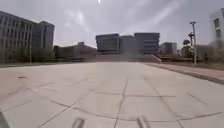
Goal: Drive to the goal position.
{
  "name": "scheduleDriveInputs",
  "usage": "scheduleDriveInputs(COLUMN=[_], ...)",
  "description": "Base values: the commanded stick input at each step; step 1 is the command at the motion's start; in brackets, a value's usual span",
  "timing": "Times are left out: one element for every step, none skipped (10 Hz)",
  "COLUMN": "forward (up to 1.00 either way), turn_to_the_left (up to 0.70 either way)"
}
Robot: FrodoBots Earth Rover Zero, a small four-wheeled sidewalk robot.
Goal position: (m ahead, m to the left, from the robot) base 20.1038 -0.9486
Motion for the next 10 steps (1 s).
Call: scheduleDriveInputs(forward=[0.7, 0.7, 0.7, 0.7, 0.7, 0.7, 0.7, 0.7, 0.7, 0.7], turn_to_the_left=[0.0, 0.0, 0.0, 0.0, 0.0, 0.0, 0.0, 0.0, 0.0, 0.0])
